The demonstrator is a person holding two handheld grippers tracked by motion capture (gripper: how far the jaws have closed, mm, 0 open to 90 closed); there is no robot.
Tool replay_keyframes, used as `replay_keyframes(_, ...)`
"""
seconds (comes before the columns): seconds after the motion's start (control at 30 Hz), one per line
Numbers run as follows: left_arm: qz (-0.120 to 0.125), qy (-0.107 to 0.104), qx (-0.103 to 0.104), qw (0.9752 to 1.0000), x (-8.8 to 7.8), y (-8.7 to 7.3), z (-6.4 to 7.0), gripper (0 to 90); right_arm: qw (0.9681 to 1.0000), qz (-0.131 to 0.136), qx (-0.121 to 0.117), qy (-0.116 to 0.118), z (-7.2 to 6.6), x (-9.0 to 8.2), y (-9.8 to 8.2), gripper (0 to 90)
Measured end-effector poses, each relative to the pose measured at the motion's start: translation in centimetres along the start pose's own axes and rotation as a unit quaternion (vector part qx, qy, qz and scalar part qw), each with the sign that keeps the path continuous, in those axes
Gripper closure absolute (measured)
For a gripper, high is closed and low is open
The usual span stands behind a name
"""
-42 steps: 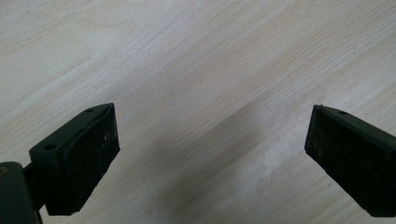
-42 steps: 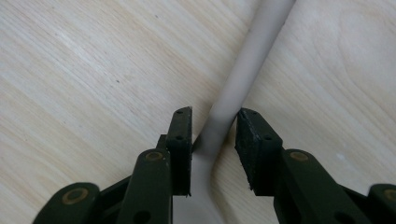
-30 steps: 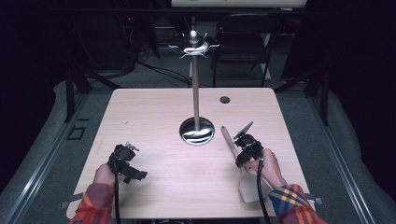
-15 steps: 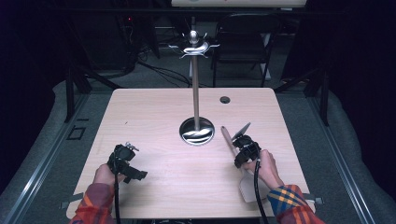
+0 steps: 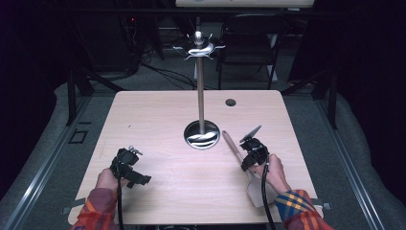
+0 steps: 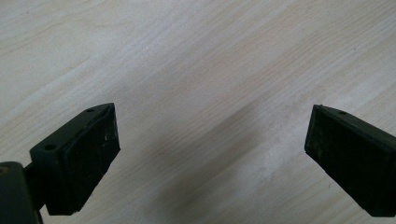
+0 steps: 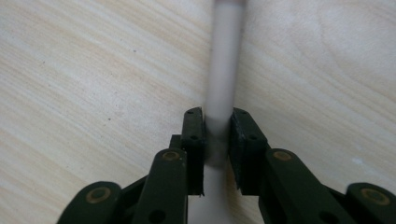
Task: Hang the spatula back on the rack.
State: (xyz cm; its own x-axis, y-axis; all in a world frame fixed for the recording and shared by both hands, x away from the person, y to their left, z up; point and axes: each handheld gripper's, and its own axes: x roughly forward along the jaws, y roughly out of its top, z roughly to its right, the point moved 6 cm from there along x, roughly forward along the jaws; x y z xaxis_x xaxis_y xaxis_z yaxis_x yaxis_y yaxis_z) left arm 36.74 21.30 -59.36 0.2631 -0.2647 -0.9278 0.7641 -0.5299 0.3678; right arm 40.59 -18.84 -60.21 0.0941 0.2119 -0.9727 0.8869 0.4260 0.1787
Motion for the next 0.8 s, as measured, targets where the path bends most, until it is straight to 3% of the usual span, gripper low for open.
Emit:
replay_keyframes(0.03, -0.001, 0.0, 0.001, 1.0, 0.0, 0.0, 0.0, 3.1, 0.9998, 0.017, 0.009, -0.003, -0.1, 0.1, 0.1, 78.1)
replay_keyframes(0.1, -0.001, 0.0, 0.001, 1.0, 0.0, 0.0, 0.0, 3.1, 0.9998, 0.016, -0.004, -0.012, 0.0, -0.3, 0.2, 78.3)
replay_keyframes(0.17, 0.0, 0.0, 0.0, 1.0, 0.0, 0.0, 0.0, 3.1, 0.9987, 0.047, 0.02, 0.005, -0.4, -0.2, 0.4, 78.2)
replay_keyframes(0.2, 0.0, 0.0, 0.0, 1.0, 0.0, 0.0, 0.0, 3.1, 0.9998, 0.02, -0.002, -0.003, -0.1, -0.6, 0.2, 78.3)
replay_keyframes(0.37, 0.0, 0.0, 0.001, 1.0, 0.0, 0.0, 0.0, 3.1, 0.9997, 0.023, -0.005, -0.005, 0.1, -1.1, 0.1, 78.3)
replay_keyframes(0.4, -0.001, 0.0, 0.0, 1.0, -0.1, 0.0, 0.0, 3.1, 0.9989, 0.046, 0.011, 0.0, -0.1, -0.9, 0.2, 78.3)
replay_keyframes(0.47, 0.0, 0.0, 0.001, 1.0, 0.0, 0.0, 0.0, 3.1, 0.9996, 0.026, -0.003, -0.004, 0.3, -1.6, 0.0, 78.3)
replay_keyframes(0.63, -0.001, 0.001, 0.002, 1.0, 0.0, 0.0, 0.0, 3.1, 0.9992, 0.04, -0.002, 0.007, 0.6, -2.5, -0.1, 78.3)
replay_keyframes(0.67, -0.001, 0.001, 0.002, 1.0, 0.0, 0.0, 0.0, 3.1, 0.9983, 0.058, 0.005, 0.005, 0.7, -2.6, -0.1, 78.3)
replay_keyframes(0.8, -0.001, 0.002, 0.001, 1.0, 0.0, 0.0, 0.0, 3.1, 0.9978, 0.066, -0.007, 0.003, 0.9, -3.6, 0.0, 78.3)
